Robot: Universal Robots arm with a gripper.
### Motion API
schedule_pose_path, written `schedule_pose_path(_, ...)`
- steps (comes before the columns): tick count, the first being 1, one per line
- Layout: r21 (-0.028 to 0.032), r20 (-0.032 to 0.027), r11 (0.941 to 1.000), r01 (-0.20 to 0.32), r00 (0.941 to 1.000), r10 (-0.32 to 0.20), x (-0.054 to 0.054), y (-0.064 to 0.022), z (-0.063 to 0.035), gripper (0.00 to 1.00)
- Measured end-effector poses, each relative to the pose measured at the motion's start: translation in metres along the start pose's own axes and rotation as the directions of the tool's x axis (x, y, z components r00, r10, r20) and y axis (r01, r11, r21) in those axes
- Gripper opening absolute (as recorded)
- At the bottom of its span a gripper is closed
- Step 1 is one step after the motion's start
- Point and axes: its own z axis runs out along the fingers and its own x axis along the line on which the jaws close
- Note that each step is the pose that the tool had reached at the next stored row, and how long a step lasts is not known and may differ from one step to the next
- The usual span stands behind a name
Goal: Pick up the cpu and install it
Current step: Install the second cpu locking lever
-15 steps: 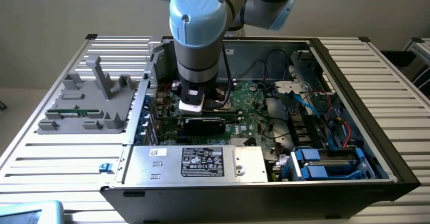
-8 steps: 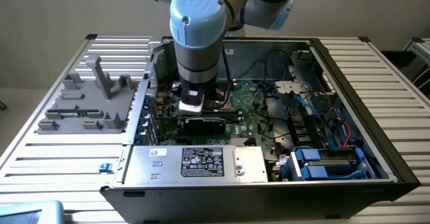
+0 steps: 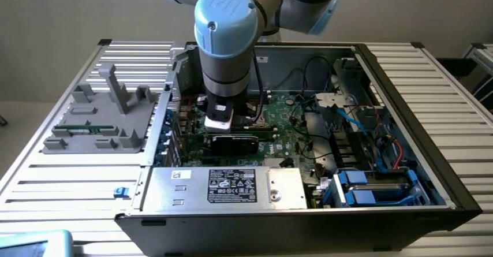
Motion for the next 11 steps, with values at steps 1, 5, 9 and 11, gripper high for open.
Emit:
schedule_pose_path(1, -0.0005, -0.0001, 1.0000, 0.000, 1.0000, 0.000, -0.0002, -0.0002, 0.0006, 0.11)
schedule_pose_path(5, -0.0004, -0.0002, 1.0000, 0.000, 1.0000, 0.000, -0.0017, -0.0013, 0.0028, 0.11)
schedule_pose_path(9, -0.0006, -0.0002, 1.0000, 0.000, 1.0000, 0.000, -0.0022, -0.0011, 0.0040, 0.11)
schedule_pose_path(11, -0.0007, -0.0001, 1.0000, 0.000, 1.0000, 0.000, -0.0024, -0.0013, 0.0045, 0.11)
